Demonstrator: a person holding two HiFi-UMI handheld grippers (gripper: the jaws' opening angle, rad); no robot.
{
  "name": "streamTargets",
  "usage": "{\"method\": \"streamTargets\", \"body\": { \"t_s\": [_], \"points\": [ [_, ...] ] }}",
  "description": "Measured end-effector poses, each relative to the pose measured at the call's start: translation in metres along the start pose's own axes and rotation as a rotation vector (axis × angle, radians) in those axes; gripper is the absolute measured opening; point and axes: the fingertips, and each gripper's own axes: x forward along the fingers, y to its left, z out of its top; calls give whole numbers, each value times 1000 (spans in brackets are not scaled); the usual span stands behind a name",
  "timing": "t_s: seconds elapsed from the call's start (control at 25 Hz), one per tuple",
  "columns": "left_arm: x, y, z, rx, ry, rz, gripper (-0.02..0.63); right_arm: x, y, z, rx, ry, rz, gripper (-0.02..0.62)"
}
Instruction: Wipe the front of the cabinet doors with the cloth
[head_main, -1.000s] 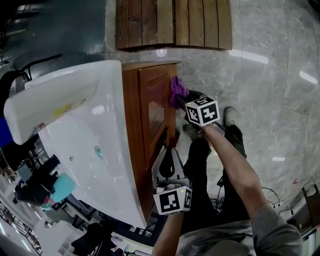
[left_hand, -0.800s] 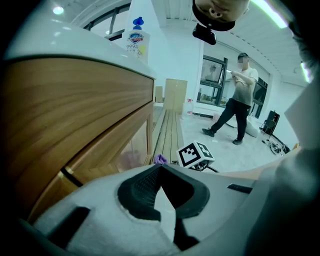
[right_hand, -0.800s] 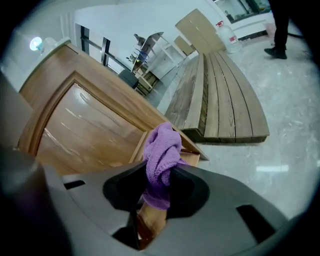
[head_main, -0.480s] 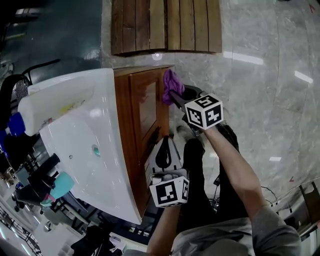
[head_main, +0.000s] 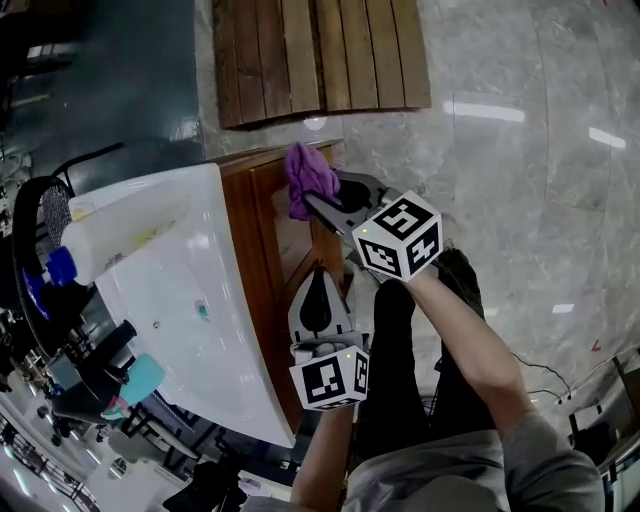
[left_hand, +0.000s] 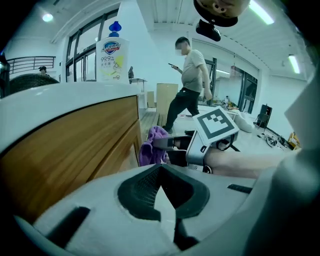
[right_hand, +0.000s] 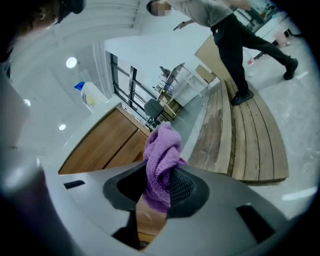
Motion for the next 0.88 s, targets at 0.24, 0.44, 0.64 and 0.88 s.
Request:
{"method": "streamTargets", "body": {
  "t_s": [0.24,0.44,0.64,0.88],
  "points": [
    [0,1,5,13,8,-7,9,4,28,20,-34,-32,76,103],
    [1,5,6,14,7,-7,9,12,47,22,-74,-24,126,103],
    [2,8,1,8,16,-5,9,19,52,25,-118,-18,125,103],
    [3,11,-5,2,27,-5,9,23,50,24,-118,-20,116,103]
  ]
}}
